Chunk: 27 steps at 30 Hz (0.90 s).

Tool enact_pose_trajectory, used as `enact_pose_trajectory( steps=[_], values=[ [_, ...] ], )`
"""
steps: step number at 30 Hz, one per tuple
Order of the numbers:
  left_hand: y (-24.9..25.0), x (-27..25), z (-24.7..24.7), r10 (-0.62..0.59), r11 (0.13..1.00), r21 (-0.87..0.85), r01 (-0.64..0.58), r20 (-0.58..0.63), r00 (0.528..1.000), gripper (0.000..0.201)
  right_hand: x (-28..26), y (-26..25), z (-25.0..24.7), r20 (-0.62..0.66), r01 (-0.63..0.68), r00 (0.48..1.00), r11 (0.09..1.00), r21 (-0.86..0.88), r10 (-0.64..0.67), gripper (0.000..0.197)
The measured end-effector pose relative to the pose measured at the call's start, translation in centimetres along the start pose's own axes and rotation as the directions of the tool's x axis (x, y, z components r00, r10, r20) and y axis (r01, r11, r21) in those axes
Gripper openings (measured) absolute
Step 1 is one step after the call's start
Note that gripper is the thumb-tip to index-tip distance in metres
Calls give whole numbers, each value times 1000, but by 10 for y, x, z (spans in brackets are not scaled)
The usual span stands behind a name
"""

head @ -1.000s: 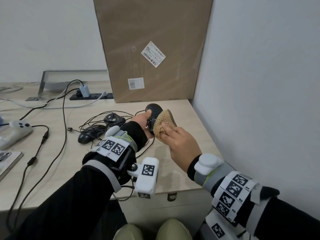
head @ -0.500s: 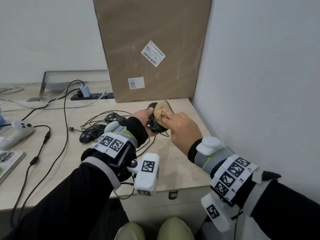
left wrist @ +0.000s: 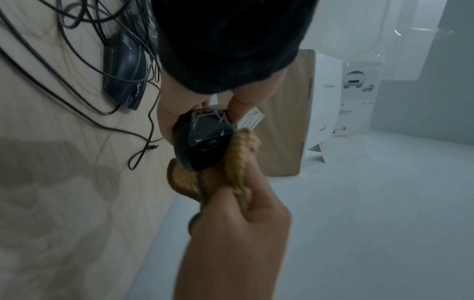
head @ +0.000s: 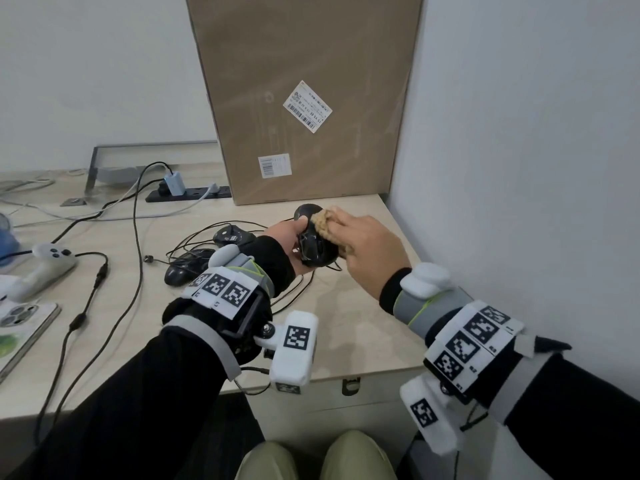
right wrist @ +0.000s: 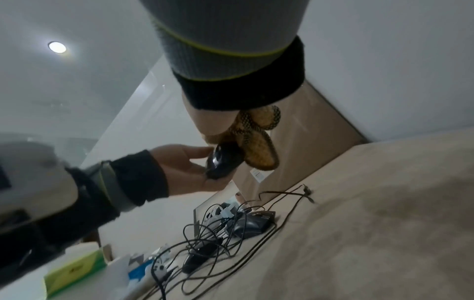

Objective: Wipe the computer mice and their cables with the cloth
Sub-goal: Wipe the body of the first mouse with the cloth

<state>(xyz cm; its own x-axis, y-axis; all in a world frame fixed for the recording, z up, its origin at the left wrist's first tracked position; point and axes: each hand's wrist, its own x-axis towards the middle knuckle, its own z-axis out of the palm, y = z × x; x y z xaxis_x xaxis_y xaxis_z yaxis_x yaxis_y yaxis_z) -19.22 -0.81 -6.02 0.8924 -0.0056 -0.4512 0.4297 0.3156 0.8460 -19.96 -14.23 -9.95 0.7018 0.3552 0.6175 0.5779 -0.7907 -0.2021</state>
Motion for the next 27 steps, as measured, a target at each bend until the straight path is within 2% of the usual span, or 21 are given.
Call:
enact_pose_trajectory(
  steps=[2,7,8,11,13,14,16,20,25,27],
  values=[
    [0,-1,4,-13,1000,16,13,-3,1000,24,-3,-3,5,50,18,999,998,-56,-15,52],
    [2,-1,-1,26,999,-21,-27,-28,999,42,-36,0,18,68,203,978,972,-119,-196,47],
    [2,0,-2,33,999,-29,-34,-33,999,42,-41,2,18,82,201,978,973,-115,-192,44],
    [5,3,-5,46,998,-41,-49,-53,997,42,-41,9,15,25,16,1000,998,-55,-15,28],
    [5,2,-5,43,998,-37,-45,-45,998,42,-32,9,10,-67,-86,994,996,-9,85,32],
    [5,1,-4,35,998,-43,-37,-34,999,42,-26,9,6,-102,-89,991,996,7,90,39],
    [3,0,-2,23,999,-30,-23,-1,1000,41,-13,4,2,-122,-44,992,999,17,45,46],
    [1,-3,3,21,1000,2,-21,7,1000,41,-8,-8,10,-67,67,995,994,-84,-73,53],
    [-1,-2,-5,28,999,41,-26,-51,998,44,-29,-9,22,-70,193,977,975,-112,-202,45],
    [-2,-2,-8,29,999,28,-28,-49,998,43,-32,-9,21,-86,175,980,982,-72,-181,42]
  ],
)
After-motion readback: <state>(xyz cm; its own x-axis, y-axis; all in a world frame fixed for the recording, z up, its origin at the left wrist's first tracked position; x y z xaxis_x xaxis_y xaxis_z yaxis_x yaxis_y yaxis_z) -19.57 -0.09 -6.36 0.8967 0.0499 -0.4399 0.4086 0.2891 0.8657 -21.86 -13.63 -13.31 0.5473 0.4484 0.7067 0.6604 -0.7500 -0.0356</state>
